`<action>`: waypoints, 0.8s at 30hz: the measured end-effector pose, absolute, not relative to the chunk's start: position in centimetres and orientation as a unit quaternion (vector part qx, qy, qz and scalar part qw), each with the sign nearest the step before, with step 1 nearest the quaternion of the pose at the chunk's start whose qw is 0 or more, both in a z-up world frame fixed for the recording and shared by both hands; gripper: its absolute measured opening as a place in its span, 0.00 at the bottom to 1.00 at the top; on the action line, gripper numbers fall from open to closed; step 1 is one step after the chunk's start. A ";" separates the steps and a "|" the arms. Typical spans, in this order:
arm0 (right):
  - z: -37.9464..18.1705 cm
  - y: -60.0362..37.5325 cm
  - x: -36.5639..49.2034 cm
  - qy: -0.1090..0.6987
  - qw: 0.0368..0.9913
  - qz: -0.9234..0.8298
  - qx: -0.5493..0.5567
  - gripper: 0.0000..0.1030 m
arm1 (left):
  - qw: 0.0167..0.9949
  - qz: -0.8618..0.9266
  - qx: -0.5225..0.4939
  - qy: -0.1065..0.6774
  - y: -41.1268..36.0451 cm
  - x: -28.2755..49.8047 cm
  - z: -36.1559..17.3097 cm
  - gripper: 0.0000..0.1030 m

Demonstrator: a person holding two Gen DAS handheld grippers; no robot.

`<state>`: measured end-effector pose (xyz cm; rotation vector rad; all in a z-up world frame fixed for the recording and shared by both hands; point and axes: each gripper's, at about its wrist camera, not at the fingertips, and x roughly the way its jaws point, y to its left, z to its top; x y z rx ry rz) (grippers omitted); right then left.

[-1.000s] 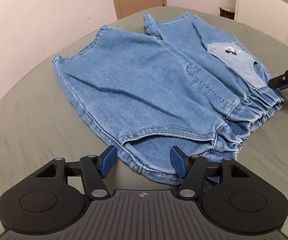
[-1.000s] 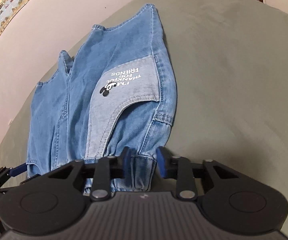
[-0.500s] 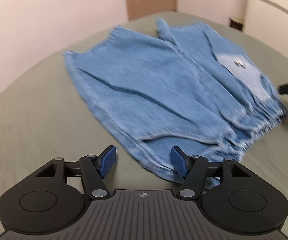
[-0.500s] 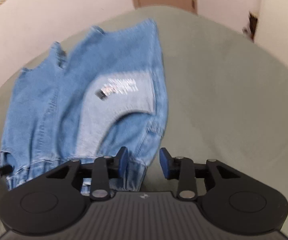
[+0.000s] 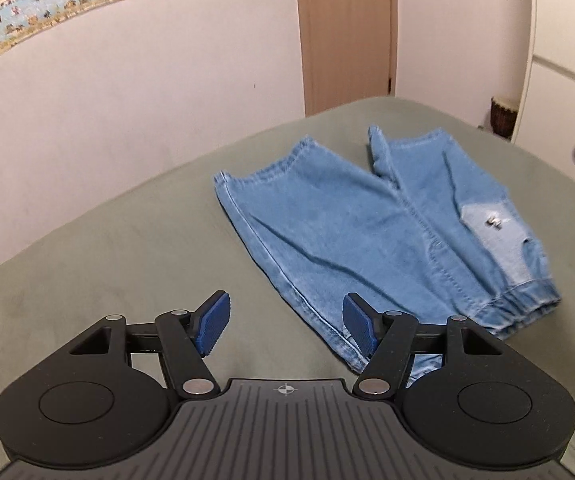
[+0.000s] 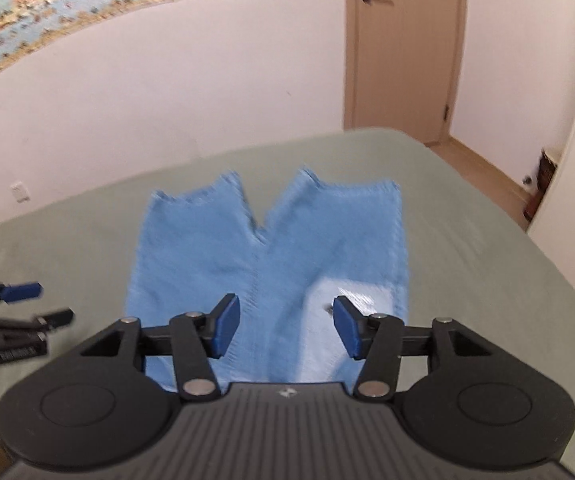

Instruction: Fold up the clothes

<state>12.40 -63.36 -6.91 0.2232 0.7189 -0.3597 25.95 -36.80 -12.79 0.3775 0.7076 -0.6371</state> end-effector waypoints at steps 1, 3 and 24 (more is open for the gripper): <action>-6.1 -62.6 12.5 0.345 0.917 -0.174 0.104 0.57 | 0.873 -0.305 0.178 0.335 -36.2 25.5 -12.0 0.61; -4.7 -61.1 12.7 0.338 0.920 -0.172 0.100 0.58 | 0.874 -0.308 0.173 0.332 -35.2 24.9 -10.8 0.66; 0.6 -53.8 7.5 0.295 0.933 -0.182 0.097 0.68 | 0.868 -0.321 0.207 0.316 -30.7 17.0 -6.4 0.70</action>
